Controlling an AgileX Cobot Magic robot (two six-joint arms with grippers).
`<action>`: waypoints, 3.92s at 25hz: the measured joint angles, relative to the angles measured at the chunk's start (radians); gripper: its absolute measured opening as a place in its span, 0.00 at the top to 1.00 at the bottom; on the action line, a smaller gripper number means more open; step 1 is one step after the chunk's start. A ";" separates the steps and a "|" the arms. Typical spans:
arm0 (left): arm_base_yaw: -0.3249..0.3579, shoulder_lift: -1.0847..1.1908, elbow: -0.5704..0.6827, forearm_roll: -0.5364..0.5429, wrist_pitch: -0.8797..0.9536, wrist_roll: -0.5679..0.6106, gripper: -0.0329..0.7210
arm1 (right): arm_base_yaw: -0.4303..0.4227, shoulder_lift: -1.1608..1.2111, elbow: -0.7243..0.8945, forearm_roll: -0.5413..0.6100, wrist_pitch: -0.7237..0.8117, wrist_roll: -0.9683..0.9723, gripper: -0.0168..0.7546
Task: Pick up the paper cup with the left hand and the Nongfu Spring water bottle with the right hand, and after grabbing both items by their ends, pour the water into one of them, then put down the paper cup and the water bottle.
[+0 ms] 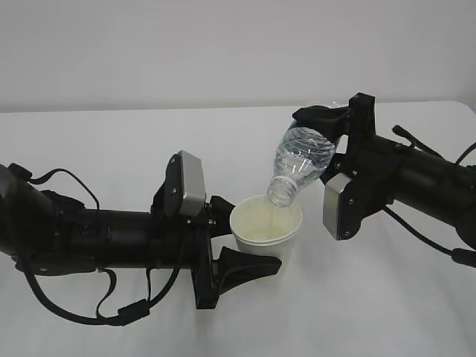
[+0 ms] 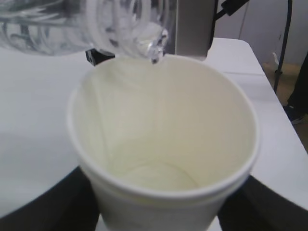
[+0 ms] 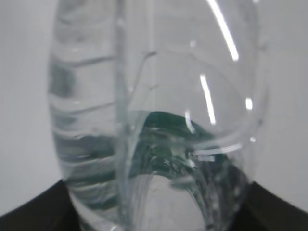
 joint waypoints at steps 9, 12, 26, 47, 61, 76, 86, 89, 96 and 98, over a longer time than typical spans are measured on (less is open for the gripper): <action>0.000 0.000 0.000 -0.002 0.000 0.016 0.32 | 0.000 0.000 0.000 0.000 0.000 -0.014 0.38; 0.000 0.000 0.000 -0.002 0.000 0.024 0.32 | 0.000 0.000 0.000 0.000 0.000 -0.016 0.38; 0.000 0.000 0.000 0.031 0.011 0.027 0.32 | 0.000 0.000 0.000 0.000 0.000 -0.018 0.39; 0.000 0.000 0.000 0.033 0.018 0.027 0.32 | 0.000 0.000 0.000 0.000 -0.001 -0.019 0.39; 0.000 0.000 0.000 0.033 0.019 0.027 0.32 | 0.000 0.000 0.000 0.002 -0.005 -0.027 0.39; 0.000 0.000 0.000 0.033 0.020 0.027 0.32 | 0.000 0.000 0.000 0.004 -0.005 -0.033 0.39; 0.000 0.000 0.000 0.034 0.022 0.027 0.32 | 0.000 0.000 0.000 0.010 -0.005 -0.059 0.39; 0.000 0.000 0.000 0.034 0.024 0.027 0.32 | 0.000 0.000 0.000 0.010 -0.005 -0.059 0.39; 0.000 0.000 0.000 0.039 0.036 0.027 0.32 | 0.000 0.000 0.000 0.010 -0.005 -0.061 0.39; 0.000 0.000 0.000 0.042 0.039 0.027 0.32 | 0.000 0.000 0.000 0.010 -0.005 -0.061 0.39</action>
